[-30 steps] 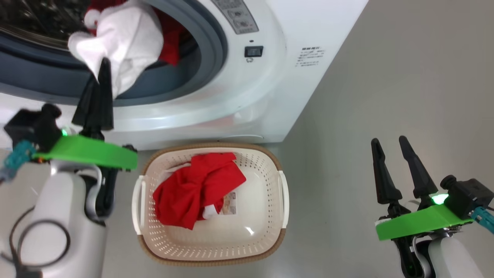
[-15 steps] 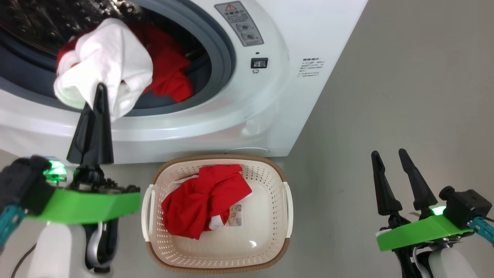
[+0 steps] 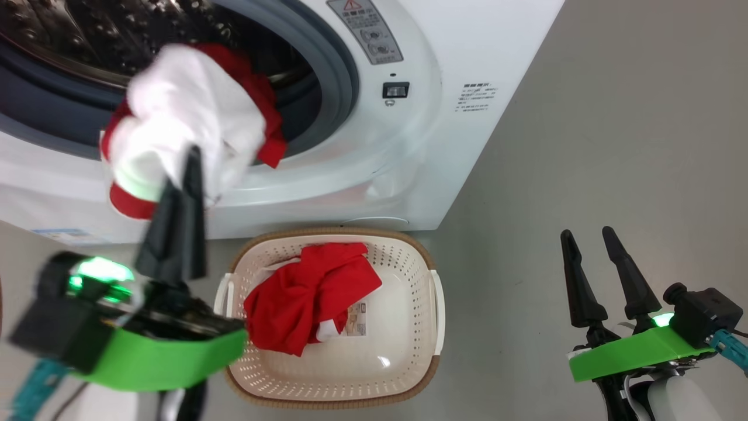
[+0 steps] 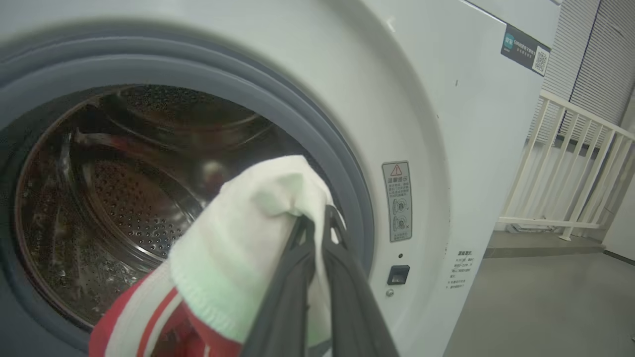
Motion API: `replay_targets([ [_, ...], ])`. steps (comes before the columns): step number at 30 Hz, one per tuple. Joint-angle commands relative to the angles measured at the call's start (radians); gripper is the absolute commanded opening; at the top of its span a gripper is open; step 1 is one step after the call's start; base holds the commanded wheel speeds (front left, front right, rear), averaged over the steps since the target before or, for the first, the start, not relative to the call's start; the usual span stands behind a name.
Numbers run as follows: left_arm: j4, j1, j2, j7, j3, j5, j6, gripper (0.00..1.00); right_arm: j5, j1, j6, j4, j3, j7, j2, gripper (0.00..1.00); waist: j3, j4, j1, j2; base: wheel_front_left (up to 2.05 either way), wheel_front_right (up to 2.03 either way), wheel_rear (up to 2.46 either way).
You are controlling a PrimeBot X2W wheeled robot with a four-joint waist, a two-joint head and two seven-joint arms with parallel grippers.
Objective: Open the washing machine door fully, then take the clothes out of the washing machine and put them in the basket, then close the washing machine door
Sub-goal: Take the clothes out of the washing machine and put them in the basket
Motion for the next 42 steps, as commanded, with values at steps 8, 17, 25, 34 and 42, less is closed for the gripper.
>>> replay_targets([
  [8,0.165,0.038,0.016,-0.005,-0.073,-0.017,-0.005,0.0,0.013,-0.033,0.006,-0.027,0.041,-0.006,-0.008,1.0,0.055,-0.026,0.0,0.0,0.0,0.0,0.0],
  [17,0.418,-0.035,0.041,-0.005,-0.113,-0.041,-0.005,0.0,0.027,-0.063,0.006,-0.037,0.046,-0.006,-0.008,1.0,0.131,-0.045,0.0,0.0,0.0,0.0,0.0],
  [25,0.639,-0.148,0.062,-0.005,-0.157,-0.041,-0.005,0.0,0.035,-0.1,0.006,-0.047,0.047,-0.006,-0.008,1.0,0.201,-0.059,0.0,0.0,0.0,0.0,0.0],
  [34,0.812,-0.248,0.072,-0.005,-0.168,-0.032,-0.005,0.3,0.039,-0.124,0.006,-0.053,0.049,-0.006,-0.008,1.0,0.251,-0.07,0.0,0.0,0.0,0.0,0.0],
  [42,0.857,-0.295,0.073,-0.005,-0.146,-0.03,-0.005,1.0,0.038,-0.131,0.006,-0.05,0.049,-0.006,-0.008,1.0,0.256,-0.068,0.0,0.0,0.0,0.0,0.0],
])
